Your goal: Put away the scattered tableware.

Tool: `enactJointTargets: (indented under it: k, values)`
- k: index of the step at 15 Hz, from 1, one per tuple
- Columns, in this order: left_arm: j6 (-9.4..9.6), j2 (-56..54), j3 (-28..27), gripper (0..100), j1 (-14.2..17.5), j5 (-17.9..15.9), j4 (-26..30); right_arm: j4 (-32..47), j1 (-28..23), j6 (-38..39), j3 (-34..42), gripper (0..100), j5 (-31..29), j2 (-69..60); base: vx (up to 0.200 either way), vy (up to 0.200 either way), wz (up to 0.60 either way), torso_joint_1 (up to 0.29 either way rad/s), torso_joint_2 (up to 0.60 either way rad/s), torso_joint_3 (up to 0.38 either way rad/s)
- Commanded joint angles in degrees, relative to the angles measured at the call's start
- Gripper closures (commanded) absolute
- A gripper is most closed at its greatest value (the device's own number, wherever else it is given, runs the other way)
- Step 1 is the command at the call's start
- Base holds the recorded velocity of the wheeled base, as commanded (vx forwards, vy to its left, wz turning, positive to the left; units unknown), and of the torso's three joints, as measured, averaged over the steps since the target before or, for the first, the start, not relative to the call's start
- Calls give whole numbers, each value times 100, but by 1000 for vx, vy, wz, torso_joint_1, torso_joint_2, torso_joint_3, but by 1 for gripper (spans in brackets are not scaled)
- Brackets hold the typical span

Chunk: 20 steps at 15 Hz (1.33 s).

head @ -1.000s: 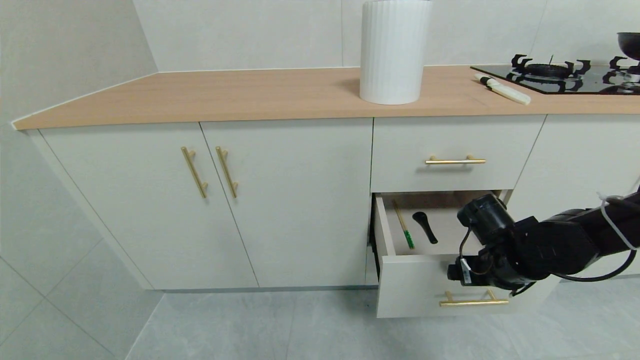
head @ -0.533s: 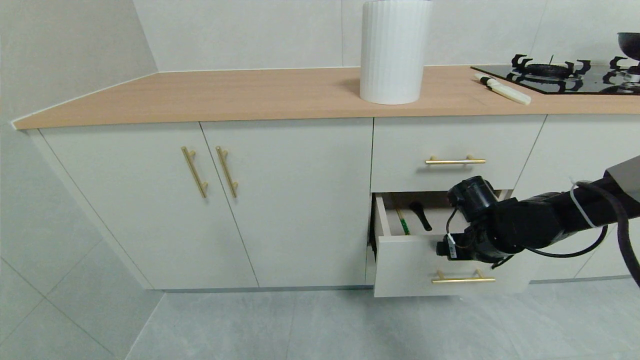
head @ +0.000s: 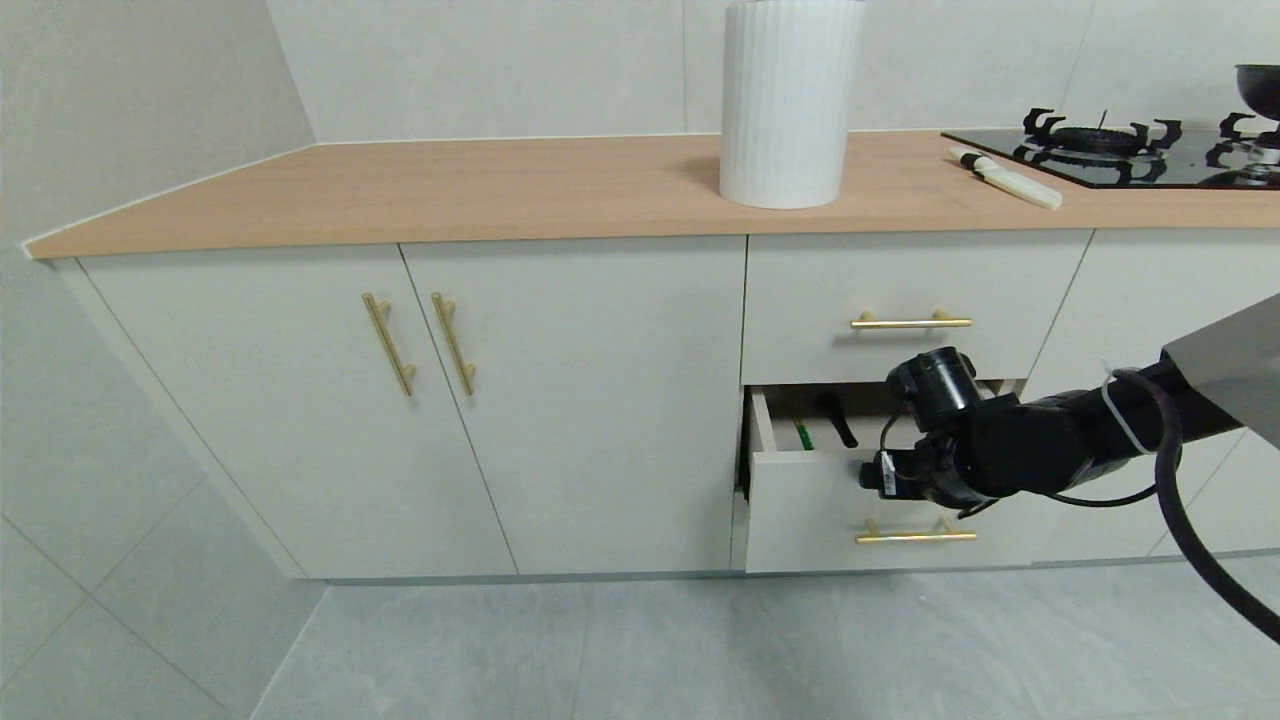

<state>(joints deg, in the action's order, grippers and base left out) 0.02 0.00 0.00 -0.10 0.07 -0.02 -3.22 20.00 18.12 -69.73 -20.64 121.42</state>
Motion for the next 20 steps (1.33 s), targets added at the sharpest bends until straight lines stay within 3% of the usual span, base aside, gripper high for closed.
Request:
enactJointTargets:
  k: [1,7,13,20]
  values:
    - [-2,0,0,0,1,1,-6,-249,-120,8,30,0,-2,180,0,0,0,0,0,0]
    - [-2,0,0,0,1,1,2,-1295,-199,-1,170,0,-10,576,0,0,0,0,0,0]
    - [-2,0,0,0,1,1,2,-3053,-410,-45,328,0,-10,1209,0,0,0,0,0,0]
    - [-2,0,0,0,1,1,2,-3879,-621,-54,249,0,-19,1604,0,0,0,0,0,0]
